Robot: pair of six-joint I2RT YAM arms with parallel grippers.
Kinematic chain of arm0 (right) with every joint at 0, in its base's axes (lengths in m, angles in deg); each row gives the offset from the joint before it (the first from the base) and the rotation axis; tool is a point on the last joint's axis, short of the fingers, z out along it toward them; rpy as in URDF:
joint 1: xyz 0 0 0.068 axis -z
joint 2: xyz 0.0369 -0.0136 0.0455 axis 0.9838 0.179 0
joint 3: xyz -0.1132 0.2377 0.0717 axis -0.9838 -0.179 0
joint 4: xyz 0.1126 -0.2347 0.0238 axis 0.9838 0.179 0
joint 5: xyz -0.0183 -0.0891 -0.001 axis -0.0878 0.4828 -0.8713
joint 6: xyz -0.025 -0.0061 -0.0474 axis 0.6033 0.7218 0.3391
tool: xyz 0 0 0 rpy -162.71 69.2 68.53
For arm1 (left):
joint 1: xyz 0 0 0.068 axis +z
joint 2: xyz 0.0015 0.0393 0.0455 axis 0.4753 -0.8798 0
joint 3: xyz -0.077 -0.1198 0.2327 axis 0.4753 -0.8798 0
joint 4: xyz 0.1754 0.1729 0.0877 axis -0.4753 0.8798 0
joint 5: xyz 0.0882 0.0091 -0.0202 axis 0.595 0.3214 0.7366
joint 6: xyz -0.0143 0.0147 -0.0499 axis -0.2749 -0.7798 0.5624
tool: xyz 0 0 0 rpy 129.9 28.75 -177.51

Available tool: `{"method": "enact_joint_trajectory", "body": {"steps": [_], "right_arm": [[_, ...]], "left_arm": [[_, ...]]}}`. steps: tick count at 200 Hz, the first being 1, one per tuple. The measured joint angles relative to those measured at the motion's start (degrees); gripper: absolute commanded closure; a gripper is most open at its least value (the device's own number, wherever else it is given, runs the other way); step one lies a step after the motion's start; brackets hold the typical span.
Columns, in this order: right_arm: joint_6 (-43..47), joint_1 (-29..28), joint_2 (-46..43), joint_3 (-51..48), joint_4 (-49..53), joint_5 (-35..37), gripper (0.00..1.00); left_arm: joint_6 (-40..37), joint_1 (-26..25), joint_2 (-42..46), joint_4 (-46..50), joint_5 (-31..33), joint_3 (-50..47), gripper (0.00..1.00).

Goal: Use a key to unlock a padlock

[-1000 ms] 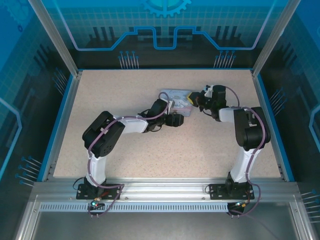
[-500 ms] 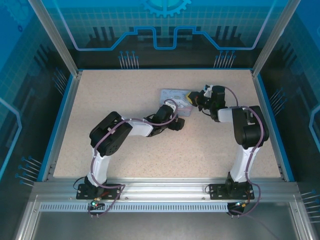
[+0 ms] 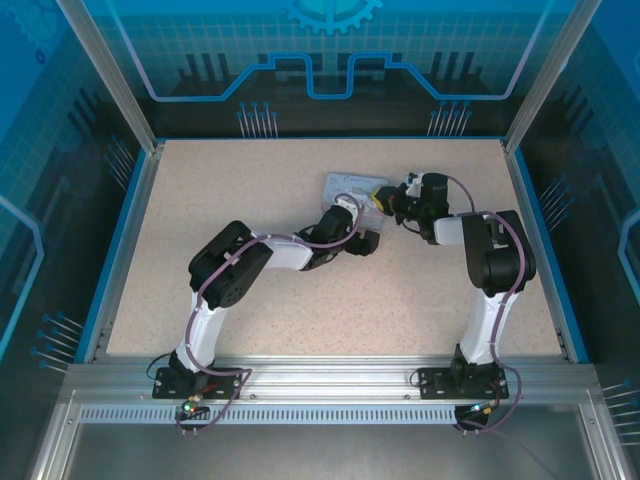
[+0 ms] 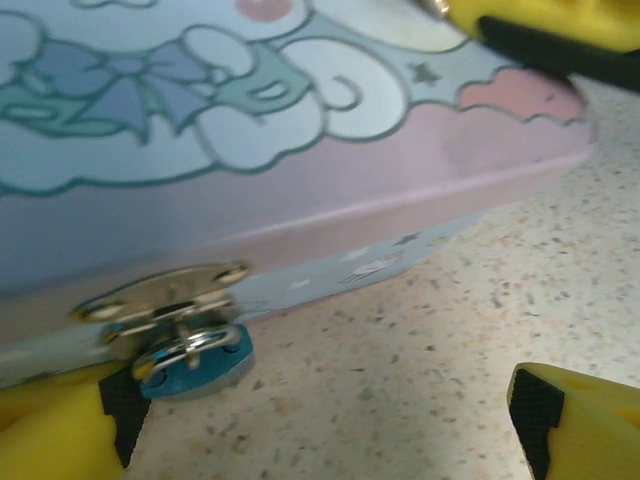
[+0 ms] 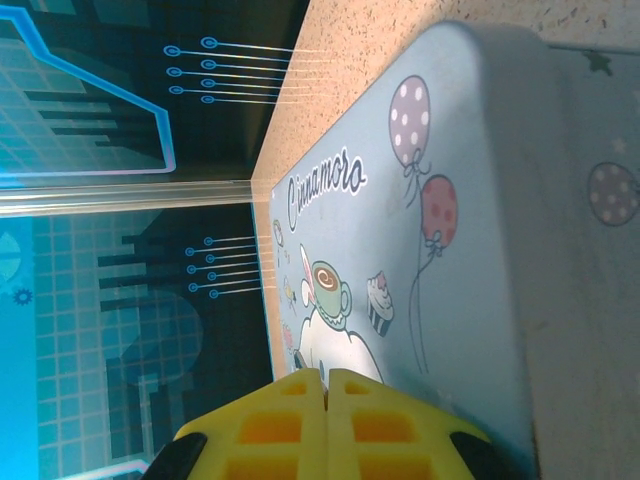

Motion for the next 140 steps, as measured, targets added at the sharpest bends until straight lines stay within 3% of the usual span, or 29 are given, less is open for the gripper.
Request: {"method": "enact_joint_trajectory", "body": {"steps": [48, 140], "right_arm": [[1.07, 0.02, 0.00, 0.17, 0.48, 0.00, 1.00], [1.33, 0.02, 0.42, 0.90, 0.83, -0.02, 1.00]], "left_arm": [[5.18, 0.17, 0.00, -2.10, -5.14, 0.04, 0.05], [14.64, 2.40, -0.76, -6.51, -8.85, 0.04, 0.07]]}}
